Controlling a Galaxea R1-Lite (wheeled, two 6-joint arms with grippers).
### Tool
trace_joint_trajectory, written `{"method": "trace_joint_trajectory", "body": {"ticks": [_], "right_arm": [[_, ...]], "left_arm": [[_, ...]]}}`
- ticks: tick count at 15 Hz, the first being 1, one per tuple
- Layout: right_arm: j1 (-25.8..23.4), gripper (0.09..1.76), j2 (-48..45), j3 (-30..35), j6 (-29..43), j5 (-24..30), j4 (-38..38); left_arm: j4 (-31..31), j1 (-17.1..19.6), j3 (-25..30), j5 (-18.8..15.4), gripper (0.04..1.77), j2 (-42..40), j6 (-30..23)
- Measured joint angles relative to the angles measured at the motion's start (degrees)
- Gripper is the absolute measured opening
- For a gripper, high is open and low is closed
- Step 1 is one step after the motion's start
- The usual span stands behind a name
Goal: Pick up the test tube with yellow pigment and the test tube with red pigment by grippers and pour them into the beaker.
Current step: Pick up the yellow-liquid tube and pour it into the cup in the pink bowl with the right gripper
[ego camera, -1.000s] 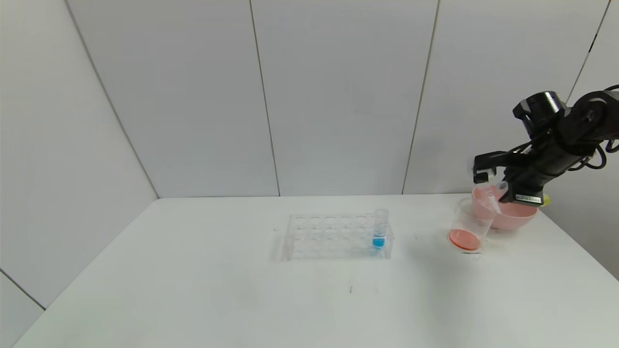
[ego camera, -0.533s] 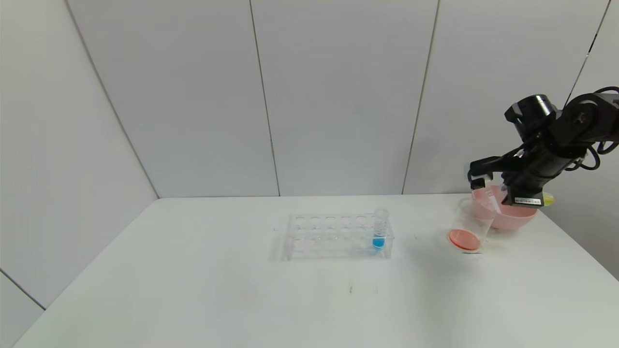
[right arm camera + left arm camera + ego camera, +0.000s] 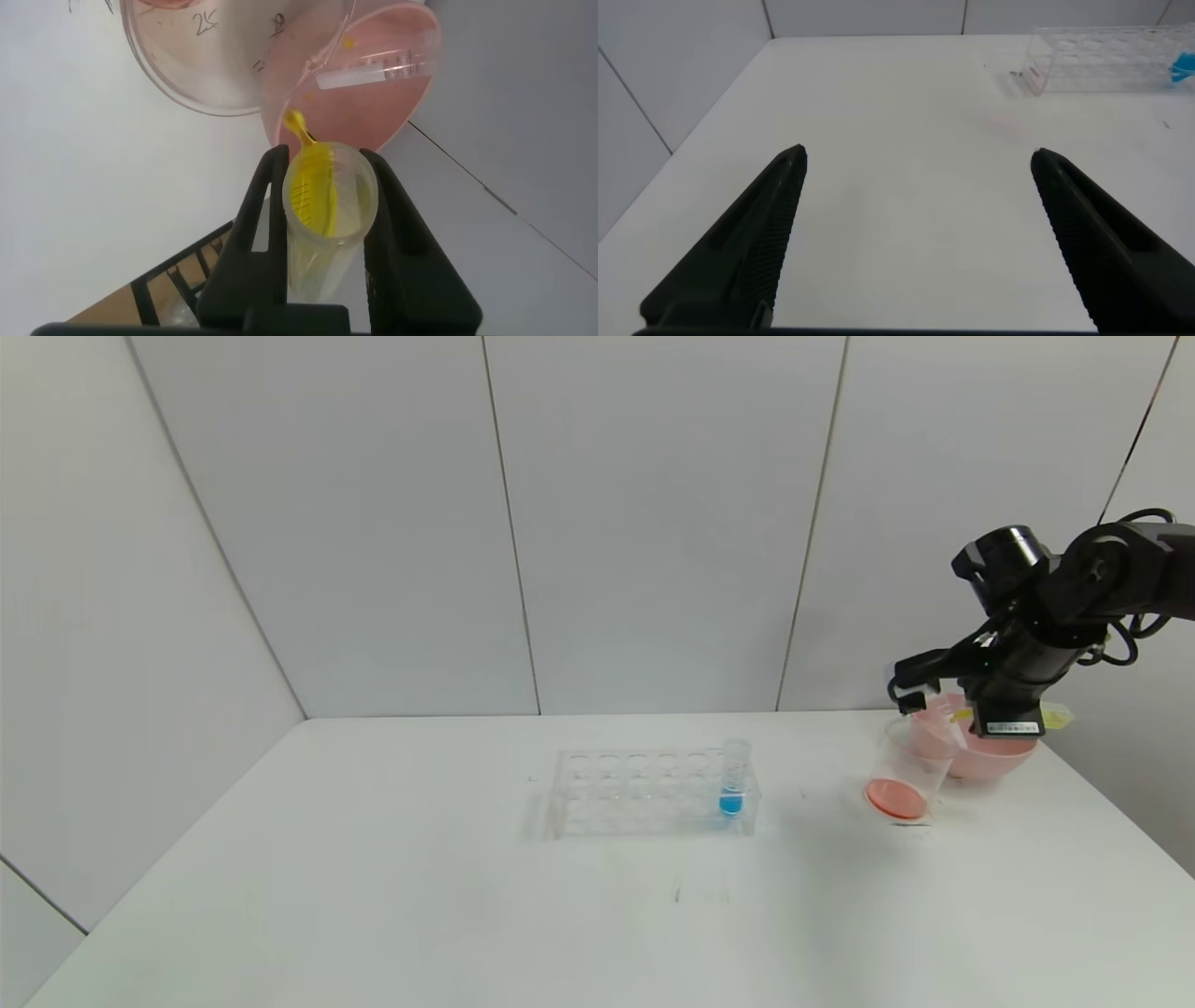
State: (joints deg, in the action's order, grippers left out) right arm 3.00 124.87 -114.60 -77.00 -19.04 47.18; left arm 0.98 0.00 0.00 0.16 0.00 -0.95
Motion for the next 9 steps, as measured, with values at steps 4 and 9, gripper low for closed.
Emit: {"method": "trace_joint_trajectory", "body": {"ticks": [4, 9], "right_arm": [[0.88, 0.53, 1.1, 0.0, -0.62, -2.38, -0.46], [1.77, 0.53, 1.73, 0.0, -1.65, -4.57, -0.44]], "left_arm": [[0.0, 0.0, 0.0, 0.0, 1.72, 0.0, 0.0], [0.0, 0.0, 0.0, -0.02, 1.72, 0.0, 0.0]]}}
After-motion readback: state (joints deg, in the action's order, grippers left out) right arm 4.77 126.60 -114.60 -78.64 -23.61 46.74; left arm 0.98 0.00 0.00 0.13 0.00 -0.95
